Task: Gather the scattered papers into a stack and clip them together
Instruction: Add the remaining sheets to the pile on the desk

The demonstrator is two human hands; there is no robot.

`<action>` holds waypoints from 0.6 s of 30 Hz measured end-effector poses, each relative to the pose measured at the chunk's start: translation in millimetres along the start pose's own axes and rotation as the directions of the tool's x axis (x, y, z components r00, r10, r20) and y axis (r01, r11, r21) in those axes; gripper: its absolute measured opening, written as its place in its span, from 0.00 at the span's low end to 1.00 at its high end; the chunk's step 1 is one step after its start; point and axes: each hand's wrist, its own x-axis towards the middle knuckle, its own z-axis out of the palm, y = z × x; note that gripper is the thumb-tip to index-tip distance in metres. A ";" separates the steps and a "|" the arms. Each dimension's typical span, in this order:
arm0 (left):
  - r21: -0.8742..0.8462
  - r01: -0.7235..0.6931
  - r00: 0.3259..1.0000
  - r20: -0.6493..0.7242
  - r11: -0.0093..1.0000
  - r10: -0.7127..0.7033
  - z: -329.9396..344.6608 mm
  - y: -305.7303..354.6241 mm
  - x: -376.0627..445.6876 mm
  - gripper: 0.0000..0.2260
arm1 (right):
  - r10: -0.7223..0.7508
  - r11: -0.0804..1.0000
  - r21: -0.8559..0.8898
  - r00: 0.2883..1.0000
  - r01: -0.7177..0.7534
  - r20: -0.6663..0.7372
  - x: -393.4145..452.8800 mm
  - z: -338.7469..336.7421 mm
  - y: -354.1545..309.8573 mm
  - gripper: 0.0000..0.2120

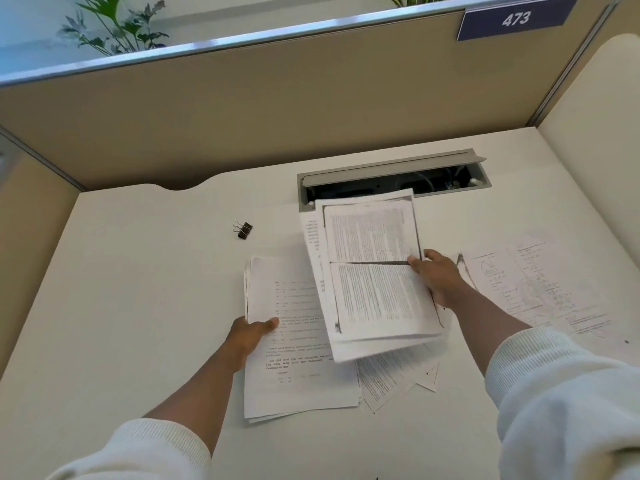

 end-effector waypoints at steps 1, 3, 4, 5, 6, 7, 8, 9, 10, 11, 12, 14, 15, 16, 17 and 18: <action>-0.001 0.008 1.000 0.004 1.000 -0.008 0.5 -0.1 0.3 0.17 | 0.021 0.999 -0.027 0.999 -0.020 0.045 -1.9 3.5 1.9 0.27; -0.008 0.023 1.000 0.014 1.000 -0.023 0.2 0.0 1.4 0.17 | 0.052 0.993 -0.114 0.992 -0.039 0.115 -6.0 13.2 5.5 0.30; -0.014 0.025 1.000 0.018 1.000 -0.025 0.3 0.6 1.8 0.17 | 0.073 0.985 -0.165 0.987 -0.049 0.145 -9.9 19.3 6.6 0.29; -0.020 0.026 1.000 0.017 0.999 -0.025 0.1 1.3 2.1 0.18 | 0.099 0.974 -0.220 0.980 -0.060 0.170 -13.0 25.3 8.6 0.28; -0.027 0.024 1.000 0.018 0.999 -0.023 0.4 1.8 2.4 0.18 | 0.119 0.959 -0.275 0.974 -0.063 0.194 -15.2 30.6 11.5 0.27; -0.037 0.021 1.000 0.017 0.999 -0.021 0.7 2.5 2.5 0.18 | 0.137 0.942 -0.329 0.969 -0.064 0.205 -16.0 35.4 14.4 0.26; -0.048 0.019 1.000 0.015 0.999 -0.018 0.5 2.7 2.5 0.18 | 0.148 0.931 -0.359 0.965 -0.063 0.215 -19.9 39.8 15.5 0.26; -0.058 0.018 1.000 0.015 0.998 -0.017 1.0 3.4 1.6 0.18 | 0.158 0.926 -0.371 0.963 -0.068 0.217 -19.7 44.7 18.4 0.26; -0.065 0.018 1.000 0.018 0.998 -0.017 1.2 4.4 0.5 0.17 | 0.170 0.922 -0.380 0.963 -0.080 0.210 -20.3 49.4 21.2 0.26; -0.069 0.018 1.000 0.020 0.997 -0.017 1.3 5.4 -1.0 0.17 | 0.187 0.918 -0.385 0.960 -0.095 0.209 -21.5 54.2 24.0 0.26; -0.072 0.019 1.000 0.021 0.997 -0.018 1.5 6.2 -2.4 0.17 | 0.200 0.915 -0.389 0.956 -0.105 0.213 -21.6 59.0 27.2 0.24; -0.085 0.012 1.000 0.025 0.996 -0.010 2.0 7.0 -4.6 0.17 | 0.217 0.920 -0.372 0.950 -0.123 0.223 -28.7 66.8 28.4 0.15; -0.088 0.006 1.000 0.028 0.996 -0.004 2.6 7.3 -5.6 0.17 | 0.230 0.928 -0.347 0.943 -0.138 0.239 -30.8 69.0 29.1 0.10; -0.090 0.003 1.000 0.031 0.996 0.000 3.0 7.5 -6.5 0.17 | 0.238 0.933 -0.329 0.938 -0.149 0.252 -31.9 71.6 29.3 0.10; -0.090 0.001 0.999 0.033 0.996 0.002 3.7 8.3 -7.3 0.17 | 0.242 0.937 -0.311 0.935 -0.156 0.259 -31.9 74.6 30.0 0.10; -0.087 -0.003 0.999 0.034 0.996 0.006 3.8 8.9 -8.1 0.17 | 0.244 0.940 -0.298 0.935 -0.163 0.259 -32.6 77.3 30.5 0.10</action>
